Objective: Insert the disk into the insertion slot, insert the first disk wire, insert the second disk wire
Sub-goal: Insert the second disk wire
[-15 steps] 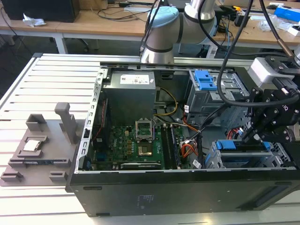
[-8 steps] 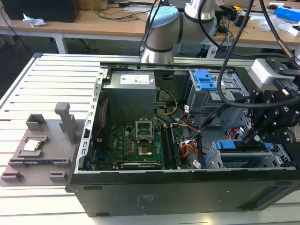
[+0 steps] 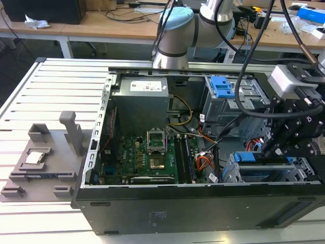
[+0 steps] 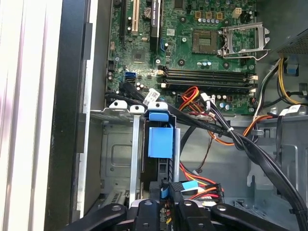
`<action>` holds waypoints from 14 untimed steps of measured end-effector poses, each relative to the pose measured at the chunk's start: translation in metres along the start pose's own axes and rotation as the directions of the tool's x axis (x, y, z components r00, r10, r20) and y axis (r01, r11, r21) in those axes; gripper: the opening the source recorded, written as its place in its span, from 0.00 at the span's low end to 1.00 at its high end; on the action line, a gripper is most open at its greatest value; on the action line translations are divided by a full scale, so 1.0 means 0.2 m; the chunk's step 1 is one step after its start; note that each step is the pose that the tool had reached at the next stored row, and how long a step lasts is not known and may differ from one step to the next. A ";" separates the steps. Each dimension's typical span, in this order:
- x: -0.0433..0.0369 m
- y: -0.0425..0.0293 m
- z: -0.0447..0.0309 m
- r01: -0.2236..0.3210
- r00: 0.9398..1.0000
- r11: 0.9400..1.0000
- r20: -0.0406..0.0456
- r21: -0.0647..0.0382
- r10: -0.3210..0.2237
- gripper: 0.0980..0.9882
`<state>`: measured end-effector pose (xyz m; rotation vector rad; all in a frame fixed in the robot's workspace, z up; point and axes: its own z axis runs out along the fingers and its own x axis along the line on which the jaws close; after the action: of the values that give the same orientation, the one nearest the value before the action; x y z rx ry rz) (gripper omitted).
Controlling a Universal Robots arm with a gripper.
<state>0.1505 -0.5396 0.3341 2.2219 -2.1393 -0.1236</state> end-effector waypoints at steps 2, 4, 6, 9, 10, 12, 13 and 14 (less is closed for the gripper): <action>-0.001 0.001 -0.012 0.000 1.000 1.000 0.001 0.000 0.000 0.14; -0.001 0.003 -0.027 0.000 1.000 1.000 -0.001 0.000 0.000 0.14; -0.001 0.003 -0.031 0.000 1.000 1.000 -0.001 0.000 0.000 0.14; -0.002 0.007 -0.074 0.000 1.000 1.000 -0.001 0.000 0.000 0.14; -0.002 0.008 -0.086 0.000 1.000 1.000 -0.001 0.000 0.000 0.14; -0.004 0.010 -0.089 0.000 1.000 1.000 0.000 0.000 0.000 0.14; -0.006 0.011 -0.091 0.000 1.000 1.000 -0.001 0.000 0.000 0.14; -0.008 0.012 -0.095 0.000 1.000 1.000 -0.001 0.000 0.000 0.12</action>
<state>0.1498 -0.5384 0.3533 2.2214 -2.1389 -0.1228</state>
